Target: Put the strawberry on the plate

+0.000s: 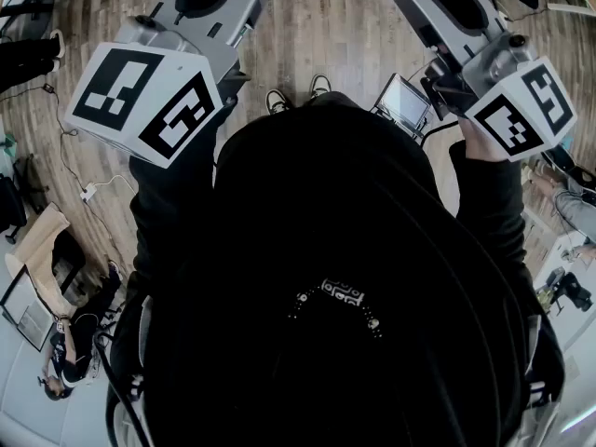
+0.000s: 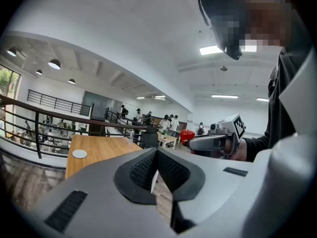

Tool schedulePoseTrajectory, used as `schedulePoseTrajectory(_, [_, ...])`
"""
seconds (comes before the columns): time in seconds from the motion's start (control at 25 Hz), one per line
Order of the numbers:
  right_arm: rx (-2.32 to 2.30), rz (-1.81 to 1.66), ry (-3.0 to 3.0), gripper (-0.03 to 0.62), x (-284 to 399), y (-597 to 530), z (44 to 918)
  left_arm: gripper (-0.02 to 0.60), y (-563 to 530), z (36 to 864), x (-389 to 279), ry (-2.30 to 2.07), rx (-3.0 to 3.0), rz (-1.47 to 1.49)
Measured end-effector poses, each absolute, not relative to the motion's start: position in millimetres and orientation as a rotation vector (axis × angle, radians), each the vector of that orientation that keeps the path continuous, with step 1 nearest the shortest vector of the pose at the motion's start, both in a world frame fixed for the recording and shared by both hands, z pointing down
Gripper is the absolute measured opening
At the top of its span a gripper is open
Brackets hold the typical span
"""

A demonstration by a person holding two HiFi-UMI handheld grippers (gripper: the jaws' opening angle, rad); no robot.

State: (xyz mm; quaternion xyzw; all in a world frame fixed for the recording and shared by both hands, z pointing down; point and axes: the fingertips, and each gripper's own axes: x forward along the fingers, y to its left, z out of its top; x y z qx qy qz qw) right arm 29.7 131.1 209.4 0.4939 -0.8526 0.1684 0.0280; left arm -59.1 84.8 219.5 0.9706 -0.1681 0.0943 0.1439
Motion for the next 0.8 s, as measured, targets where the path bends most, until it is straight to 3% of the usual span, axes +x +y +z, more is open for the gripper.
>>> schedulePoseTrajectory(0.8, [1.551, 0.557, -2.631, 0.104, 69, 129, 229, 0.0, 78, 206, -14, -0.466, 2.914, 0.248])
